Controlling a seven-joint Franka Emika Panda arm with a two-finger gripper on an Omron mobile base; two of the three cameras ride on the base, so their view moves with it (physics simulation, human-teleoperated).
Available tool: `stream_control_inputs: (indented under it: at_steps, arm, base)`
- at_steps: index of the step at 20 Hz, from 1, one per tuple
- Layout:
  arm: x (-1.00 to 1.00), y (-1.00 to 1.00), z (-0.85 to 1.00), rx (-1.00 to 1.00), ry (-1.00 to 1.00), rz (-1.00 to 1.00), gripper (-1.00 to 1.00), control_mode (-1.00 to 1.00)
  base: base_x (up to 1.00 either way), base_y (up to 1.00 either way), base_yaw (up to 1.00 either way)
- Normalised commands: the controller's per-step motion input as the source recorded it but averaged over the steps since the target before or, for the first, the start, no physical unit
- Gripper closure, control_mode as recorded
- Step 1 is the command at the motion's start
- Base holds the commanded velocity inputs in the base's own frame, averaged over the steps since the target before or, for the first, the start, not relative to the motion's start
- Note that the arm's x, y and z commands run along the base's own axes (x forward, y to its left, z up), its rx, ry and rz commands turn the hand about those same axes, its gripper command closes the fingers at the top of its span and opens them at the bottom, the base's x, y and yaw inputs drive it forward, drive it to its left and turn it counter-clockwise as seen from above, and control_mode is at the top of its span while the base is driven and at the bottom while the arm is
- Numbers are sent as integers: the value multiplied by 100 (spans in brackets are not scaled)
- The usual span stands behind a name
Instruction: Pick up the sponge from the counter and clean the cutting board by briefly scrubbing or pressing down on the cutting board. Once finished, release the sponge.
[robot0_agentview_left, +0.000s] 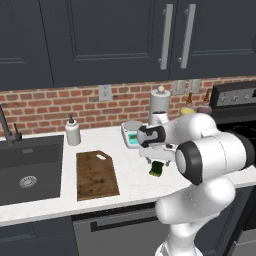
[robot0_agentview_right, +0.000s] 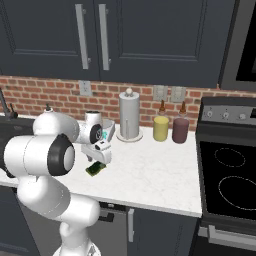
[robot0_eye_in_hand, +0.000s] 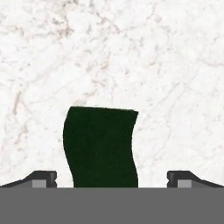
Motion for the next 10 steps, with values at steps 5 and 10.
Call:
stream_control_inputs:
  at_steps: [5,10]
  arm:
    - [0,0,-18,0,0,0,-100,-100]
    - [0,0,-32,0,-5,0,-100,-100]
  base:
    - [0,0,0]
    - [0,0,0]
